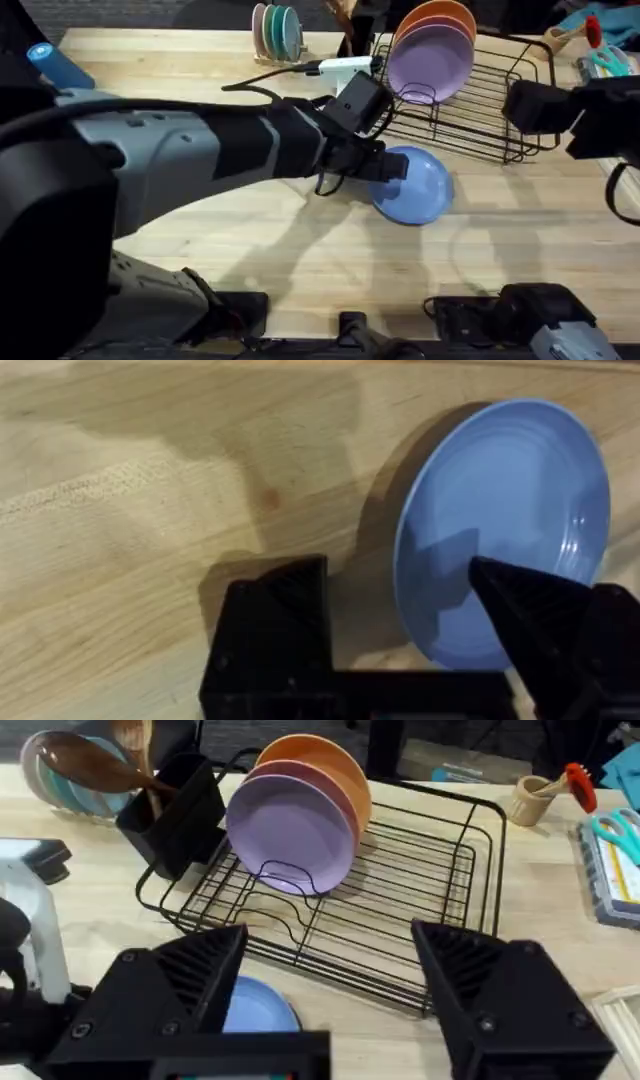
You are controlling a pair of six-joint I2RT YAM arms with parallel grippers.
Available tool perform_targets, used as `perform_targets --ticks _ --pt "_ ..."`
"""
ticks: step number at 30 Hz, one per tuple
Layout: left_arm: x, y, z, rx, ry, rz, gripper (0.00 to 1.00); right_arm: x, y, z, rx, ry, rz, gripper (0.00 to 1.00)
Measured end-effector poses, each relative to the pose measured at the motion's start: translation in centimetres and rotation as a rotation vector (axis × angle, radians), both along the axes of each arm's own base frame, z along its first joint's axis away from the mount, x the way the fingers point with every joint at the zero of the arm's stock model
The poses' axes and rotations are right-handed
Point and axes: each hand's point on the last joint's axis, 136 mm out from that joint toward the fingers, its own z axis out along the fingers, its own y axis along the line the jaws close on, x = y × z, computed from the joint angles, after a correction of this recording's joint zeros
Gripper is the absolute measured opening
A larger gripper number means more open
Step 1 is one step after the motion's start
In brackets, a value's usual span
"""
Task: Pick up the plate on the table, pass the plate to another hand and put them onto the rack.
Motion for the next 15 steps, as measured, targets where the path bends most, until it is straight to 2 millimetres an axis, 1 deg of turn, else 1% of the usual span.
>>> perform_targets --ticks 2,4,5,7,13,15 --pt "-0.1 -0.1 0.0 -0.007 0.007 -0.002 0.832 0.01 0.0 -0.01 0.0 0.0 0.0 0.998" --pt "-0.37 -0.33 -0.01 -0.019 0.022 -0.01 0.751 0.01 0.0 -0.01 0.0 0.0 0.0 0.997" --pt "-0.52 -0.44 -0.07 -0.024 0.029 -0.015 0.733 0.0 0.0 0.0 0.0 0.0 0.0 0.997" --pt "-0.6 -0.53 -0.15 -0.028 0.035 -0.018 0.717 0.0 0.0 0.0 0.0 0.0 0.0 0.997" --pt "-0.87 -0.78 -0.08 -0.044 0.049 -0.03 0.714 0.01 0.0 -0.01 0.0 0.0 0.0 0.999" --pt "-1.02 -0.89 -0.05 -0.05 0.057 -0.035 0.691 0.0 0.0 0.0 0.0 0.0 0.0 0.998"
